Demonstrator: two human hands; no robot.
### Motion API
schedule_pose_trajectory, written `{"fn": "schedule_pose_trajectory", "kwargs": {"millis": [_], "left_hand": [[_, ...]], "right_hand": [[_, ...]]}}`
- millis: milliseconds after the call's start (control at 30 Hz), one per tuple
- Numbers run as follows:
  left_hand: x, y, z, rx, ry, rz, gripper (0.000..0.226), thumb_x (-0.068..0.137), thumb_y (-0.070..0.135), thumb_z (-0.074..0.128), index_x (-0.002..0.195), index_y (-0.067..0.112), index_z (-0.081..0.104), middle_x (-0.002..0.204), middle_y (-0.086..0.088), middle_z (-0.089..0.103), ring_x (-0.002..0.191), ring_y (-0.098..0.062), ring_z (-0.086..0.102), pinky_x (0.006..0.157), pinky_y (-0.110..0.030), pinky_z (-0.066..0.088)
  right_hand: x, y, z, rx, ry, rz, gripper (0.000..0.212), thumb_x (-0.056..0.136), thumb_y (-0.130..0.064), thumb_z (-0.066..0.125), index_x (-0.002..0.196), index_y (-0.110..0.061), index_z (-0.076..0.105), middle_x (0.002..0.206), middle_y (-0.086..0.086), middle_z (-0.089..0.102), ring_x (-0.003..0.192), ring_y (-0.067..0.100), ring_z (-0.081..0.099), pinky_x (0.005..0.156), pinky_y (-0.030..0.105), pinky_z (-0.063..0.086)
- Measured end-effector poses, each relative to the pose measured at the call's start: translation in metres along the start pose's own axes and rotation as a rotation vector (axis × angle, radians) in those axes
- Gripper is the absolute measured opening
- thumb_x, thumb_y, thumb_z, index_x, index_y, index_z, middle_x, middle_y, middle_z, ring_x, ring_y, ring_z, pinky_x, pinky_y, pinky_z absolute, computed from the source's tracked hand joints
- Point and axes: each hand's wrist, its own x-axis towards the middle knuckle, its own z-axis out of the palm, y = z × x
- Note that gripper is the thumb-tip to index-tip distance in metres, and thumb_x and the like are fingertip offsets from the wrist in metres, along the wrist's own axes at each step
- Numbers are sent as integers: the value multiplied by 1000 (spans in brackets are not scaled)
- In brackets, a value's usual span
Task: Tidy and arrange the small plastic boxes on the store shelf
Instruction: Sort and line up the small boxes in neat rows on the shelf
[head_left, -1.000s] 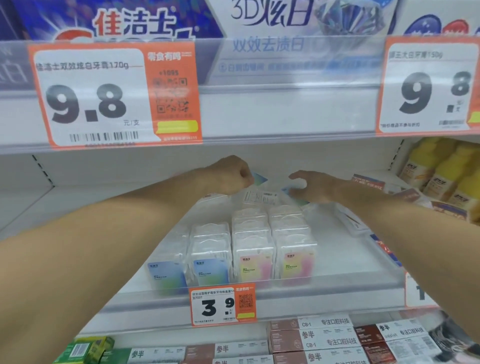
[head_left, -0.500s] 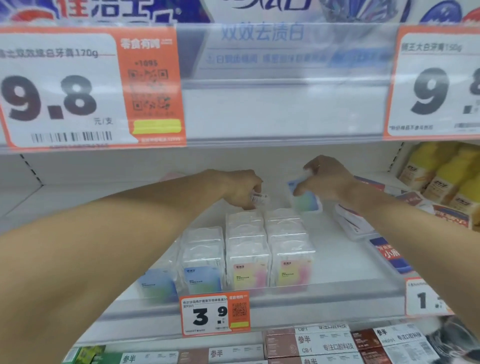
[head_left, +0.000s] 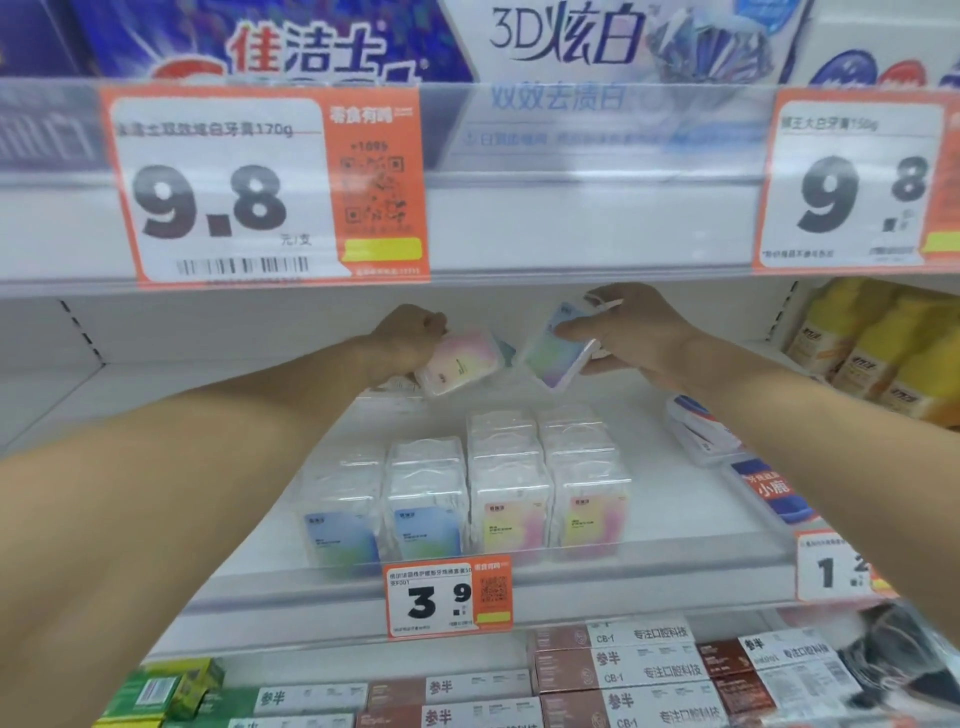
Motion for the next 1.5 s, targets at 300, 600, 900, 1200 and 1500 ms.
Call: {"fn": "schedule_pose_trajectory", "kwargs": {"millis": [300, 600, 900, 1200, 1500], "left_hand": [[-20, -16, -30, 139, -225, 11, 58, 83, 61, 60, 86, 3, 66, 76, -10, 54, 66, -21, 54, 51, -25, 50], [-26, 18, -12, 594, -228, 272, 48, 82, 60, 62, 98, 15, 64, 98, -5, 64, 85, -24, 62, 73, -35, 51], [-29, 39, 8, 425, -287, 337, 49, 71, 37, 83, 112, 17, 65, 113, 3, 58, 108, -16, 57, 91, -28, 47], [-32, 35, 5, 67, -345, 118, 35, 86, 16, 68, 121, 15, 62, 123, -3, 56, 111, -22, 59, 88, -38, 57], [-42, 33, 9, -96, -524, 18, 28, 90, 27, 61, 107, 6, 68, 95, -5, 61, 86, -15, 56, 94, -34, 50]], "right_hand": [[-4, -21, 22, -130, -30, -21, 43, 76, -15, 80, 117, -16, 66, 123, 0, 60, 110, 18, 58, 85, 41, 59], [-9, -21, 24, -263, -23, -19, 43, 84, -9, 72, 126, -11, 60, 128, 4, 54, 110, 22, 58, 86, 44, 59], [-15, -3, 11, -364, -26, 36, 39, 82, -12, 75, 117, -6, 60, 114, 6, 55, 90, 24, 62, 78, 39, 62], [-14, 7, 0, -348, -32, 29, 34, 79, -14, 77, 110, -7, 64, 108, 6, 60, 94, 27, 66, 75, 36, 62], [-3, 2, 8, -229, 97, -65, 31, 76, -18, 77, 105, -12, 68, 106, 1, 66, 91, 20, 68, 73, 36, 63]]}}
